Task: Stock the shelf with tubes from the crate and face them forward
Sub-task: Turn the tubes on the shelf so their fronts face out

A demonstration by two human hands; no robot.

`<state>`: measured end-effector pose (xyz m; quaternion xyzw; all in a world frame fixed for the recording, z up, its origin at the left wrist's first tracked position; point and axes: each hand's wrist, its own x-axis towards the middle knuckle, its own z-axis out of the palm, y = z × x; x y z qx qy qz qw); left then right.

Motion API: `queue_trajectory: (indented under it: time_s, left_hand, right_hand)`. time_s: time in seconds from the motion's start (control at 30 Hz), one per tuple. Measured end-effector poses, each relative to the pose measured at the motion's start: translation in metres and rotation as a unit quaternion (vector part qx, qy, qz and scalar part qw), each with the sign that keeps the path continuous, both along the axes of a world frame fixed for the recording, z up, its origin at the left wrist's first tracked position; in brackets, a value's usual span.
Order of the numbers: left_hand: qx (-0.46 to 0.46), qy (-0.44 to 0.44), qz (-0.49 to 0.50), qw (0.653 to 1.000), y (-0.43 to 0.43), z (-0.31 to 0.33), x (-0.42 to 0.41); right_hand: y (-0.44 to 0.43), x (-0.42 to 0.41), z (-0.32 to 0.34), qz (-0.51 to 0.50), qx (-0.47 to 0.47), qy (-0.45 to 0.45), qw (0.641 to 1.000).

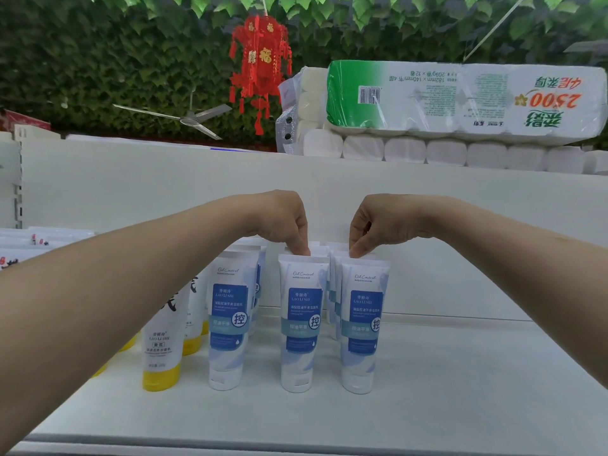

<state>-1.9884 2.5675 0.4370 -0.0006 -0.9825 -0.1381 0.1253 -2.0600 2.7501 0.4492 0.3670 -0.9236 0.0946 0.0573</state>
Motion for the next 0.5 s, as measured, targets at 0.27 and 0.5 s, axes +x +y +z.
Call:
queue_trajectory:
  time_s: [0.27, 0.5]
  left_hand:
    - [0.003, 0.004, 0.000, 1.000, -0.0025, -0.0007, -0.0015]
    - [0.011, 0.002, -0.002, 1.000, -0.0035, -0.0016, -0.0024]
  right_hand:
    - [-0.0006, -0.0002, 0.0022, 0.007, -0.005, -0.001, 1.000]
    - [-0.0048, -0.0006, 0.0002, 0.002, 0.000, -0.009, 1.000]
